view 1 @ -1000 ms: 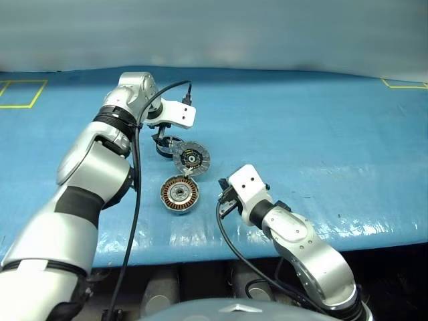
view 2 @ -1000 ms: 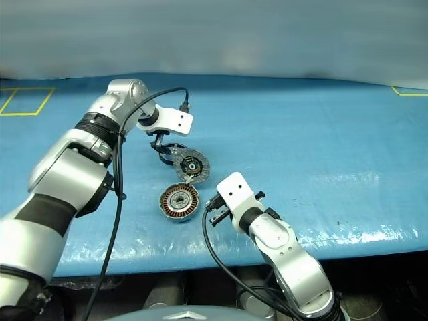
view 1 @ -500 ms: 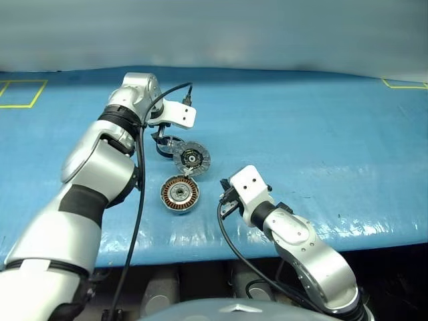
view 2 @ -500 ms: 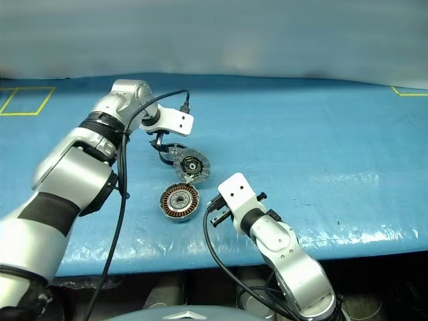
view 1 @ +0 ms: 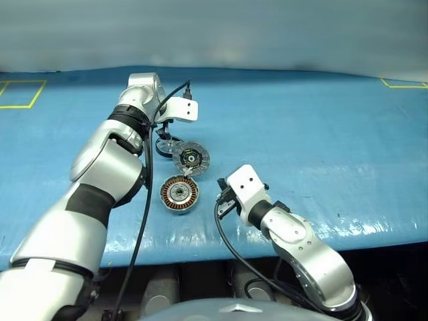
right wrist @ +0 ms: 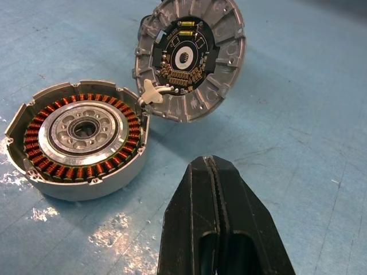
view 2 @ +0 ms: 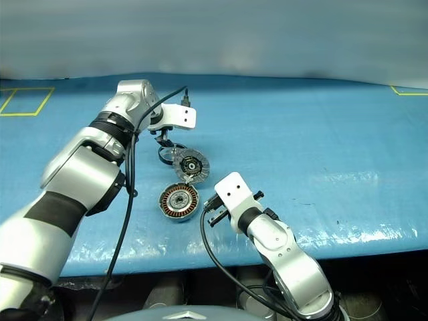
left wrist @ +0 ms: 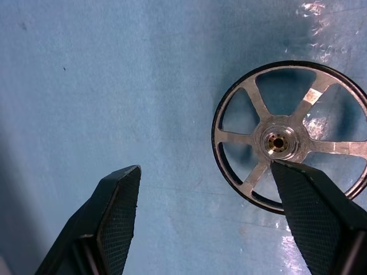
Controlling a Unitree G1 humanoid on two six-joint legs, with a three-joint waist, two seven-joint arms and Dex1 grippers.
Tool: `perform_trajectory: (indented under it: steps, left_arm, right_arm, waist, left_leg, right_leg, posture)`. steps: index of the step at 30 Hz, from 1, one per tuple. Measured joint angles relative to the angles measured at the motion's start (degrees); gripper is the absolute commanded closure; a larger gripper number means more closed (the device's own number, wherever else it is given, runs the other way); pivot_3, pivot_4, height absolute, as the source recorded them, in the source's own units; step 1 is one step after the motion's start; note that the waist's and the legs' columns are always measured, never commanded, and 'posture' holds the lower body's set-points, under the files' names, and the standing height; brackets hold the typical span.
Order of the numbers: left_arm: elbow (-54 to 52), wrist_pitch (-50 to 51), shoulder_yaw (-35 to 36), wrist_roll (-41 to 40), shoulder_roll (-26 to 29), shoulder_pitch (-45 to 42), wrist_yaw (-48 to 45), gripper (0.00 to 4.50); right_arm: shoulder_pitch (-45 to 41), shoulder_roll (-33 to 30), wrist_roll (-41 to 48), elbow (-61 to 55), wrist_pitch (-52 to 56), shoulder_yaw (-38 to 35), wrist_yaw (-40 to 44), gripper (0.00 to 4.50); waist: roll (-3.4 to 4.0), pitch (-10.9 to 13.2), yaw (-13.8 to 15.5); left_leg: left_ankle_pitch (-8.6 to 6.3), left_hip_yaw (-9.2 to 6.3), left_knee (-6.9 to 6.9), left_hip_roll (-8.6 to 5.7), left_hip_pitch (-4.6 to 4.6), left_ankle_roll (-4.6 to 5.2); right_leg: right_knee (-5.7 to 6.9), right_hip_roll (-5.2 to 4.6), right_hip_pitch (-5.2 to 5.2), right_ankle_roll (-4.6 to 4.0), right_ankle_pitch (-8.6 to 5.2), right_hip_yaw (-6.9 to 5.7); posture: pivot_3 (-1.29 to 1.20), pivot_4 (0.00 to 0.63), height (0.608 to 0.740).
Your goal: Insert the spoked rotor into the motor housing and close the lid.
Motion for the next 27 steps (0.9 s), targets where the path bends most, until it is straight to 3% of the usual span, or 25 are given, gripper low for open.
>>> perform_trajectory:
  steps: [9,26,27]
  left_arm:
    - [0.0,-0.5,0.6,-1.4,-0.3,0.0,-5.8,0.57]
    - [0.0,-4.0,-0.5,-0.6,-0.1,0.3,-5.3,0.57]
    - [0.0,-4.1,-0.6,-0.6,-0.1,0.3,-5.1,0.75]
  right_arm:
    - [-0.2,0.0,0.0,0.4,-0.1,0.0,0.0,4.50]
    - [0.6,0.2,-0.3,0.3,0.0,0.0,-1.6,4.50]
    - [0.7,0.2,-0.4,0.2,0.0,0.0,-1.8,4.50]
  waist:
    - [0.00,0.0,0.1]
    - [0.00,0.0,0.1]
    - [0.00,0.0,0.2]
  left_leg:
    - [0.00,0.00,0.03,0.00,-0.01,0.00]
    - [0.00,0.00,0.06,0.00,-0.01,0.00]
    - [0.00,0.00,0.06,-0.01,-0.01,0.00]
  right_leg:
    - [0.00,-0.01,0.00,0.00,0.01,0.00]
    - [0.03,-0.01,0.01,0.01,0.02,0.00]
    - [0.03,-0.01,0.01,0.01,0.02,0.00]
  posture:
    - [0.00,0.150,0.740]
    - [0.00,0.150,0.740]
    - [0.00,0.150,0.740]
